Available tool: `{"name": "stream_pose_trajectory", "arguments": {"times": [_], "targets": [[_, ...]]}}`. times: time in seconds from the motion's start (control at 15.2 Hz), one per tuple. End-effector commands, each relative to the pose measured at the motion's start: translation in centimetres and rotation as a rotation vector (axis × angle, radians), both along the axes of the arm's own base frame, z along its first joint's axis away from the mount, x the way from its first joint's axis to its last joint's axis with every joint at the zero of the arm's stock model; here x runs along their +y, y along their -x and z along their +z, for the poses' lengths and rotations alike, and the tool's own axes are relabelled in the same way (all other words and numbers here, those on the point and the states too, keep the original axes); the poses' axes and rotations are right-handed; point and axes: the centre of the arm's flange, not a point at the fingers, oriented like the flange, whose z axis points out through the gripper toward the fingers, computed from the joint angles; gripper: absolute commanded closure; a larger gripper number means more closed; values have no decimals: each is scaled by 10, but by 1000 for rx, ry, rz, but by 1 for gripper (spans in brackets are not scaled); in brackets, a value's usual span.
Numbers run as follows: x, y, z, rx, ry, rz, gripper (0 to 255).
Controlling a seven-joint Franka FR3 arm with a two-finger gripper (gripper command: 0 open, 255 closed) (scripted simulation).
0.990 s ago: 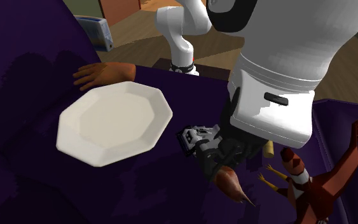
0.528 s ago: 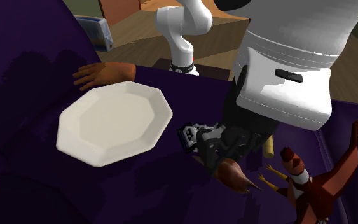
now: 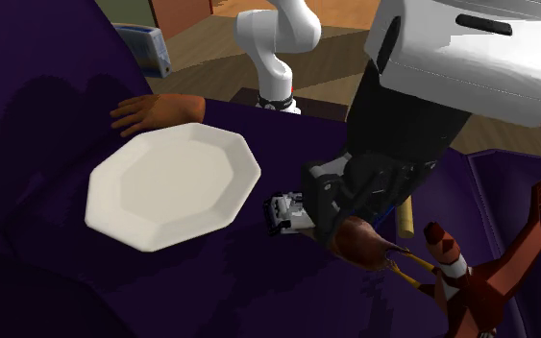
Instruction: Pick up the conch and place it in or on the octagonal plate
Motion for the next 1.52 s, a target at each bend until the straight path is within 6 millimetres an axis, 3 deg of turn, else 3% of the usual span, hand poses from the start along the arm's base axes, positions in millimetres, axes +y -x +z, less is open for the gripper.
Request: {"name": "stream_pose_trajectory", "arguments": {"times": [0.0,0.13,1.45], "targets": [[0,0,11,0,0,0,255],[0,0,17,0,0,0,255],[-264,-7,15,0,0,0,255]]}}
